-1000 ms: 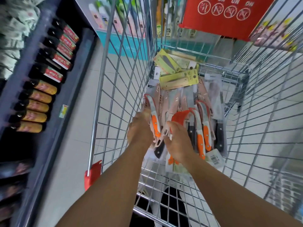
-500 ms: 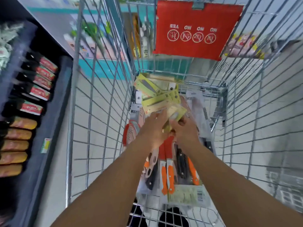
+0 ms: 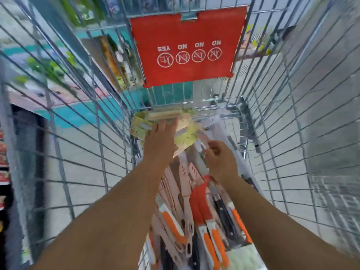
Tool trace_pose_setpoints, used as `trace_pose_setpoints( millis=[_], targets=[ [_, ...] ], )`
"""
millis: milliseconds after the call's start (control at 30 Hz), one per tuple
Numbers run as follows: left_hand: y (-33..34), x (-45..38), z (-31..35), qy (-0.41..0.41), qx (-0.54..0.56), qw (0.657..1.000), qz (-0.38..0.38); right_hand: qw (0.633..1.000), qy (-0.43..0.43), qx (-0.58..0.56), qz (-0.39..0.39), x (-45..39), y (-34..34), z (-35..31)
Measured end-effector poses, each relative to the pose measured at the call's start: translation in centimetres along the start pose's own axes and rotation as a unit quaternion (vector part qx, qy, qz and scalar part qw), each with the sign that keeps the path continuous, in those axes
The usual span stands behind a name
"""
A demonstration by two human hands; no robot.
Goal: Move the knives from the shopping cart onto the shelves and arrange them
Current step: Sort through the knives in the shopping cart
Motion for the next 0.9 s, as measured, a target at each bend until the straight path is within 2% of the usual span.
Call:
trace_pose_setpoints(
  millis=[133,233,400,533,633,733,900],
  targets=[
    [-0.3,-1.2,-1.7,-0.015,-0.047,0.998,0.028,0.995,0.005,0.079,0.065,-0.6,-1.6,2.7],
    [-0.5,-1.4,-2.3,-0.033,-0.068,0.997,0.015,0.972,0.021,0.204,0.113,-0.4,-2.7,4.5],
    [0.4,-0.5,-1.0,-0.034,-0.003,0.999,-0.009,0.950,0.151,0.252,0.105,0.7,-4.6,7.5],
    [0.5,0.8,4.3,0.099,0.031,0.995,0.005,0.953,0.113,0.270,0.076,1.4,-5.4,9.0],
    [2.3,2.1,9.3,0.196,0.064,0.977,-0.056,0.943,0.114,0.306,0.069,1.7,-6.4,9.8],
    [4.4,3.1,13.1,0.247,0.081,0.958,-0.125,0.931,0.116,0.343,0.050,2.1,-6.6,10.6],
    [7.4,3.3,16.2,0.282,0.013,0.940,-0.191,0.919,0.071,0.385,0.054,2.3,-6.4,10.5]
  ],
)
Point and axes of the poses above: each hand's wrist, its own x-axis away from the middle knuckle, its own y-axis out of the palm, z = x × y, the point moved 7 cm from there along -x, towards the middle knuckle, and after that the axes turned 7 degrees about y, right-handed, at the moved point
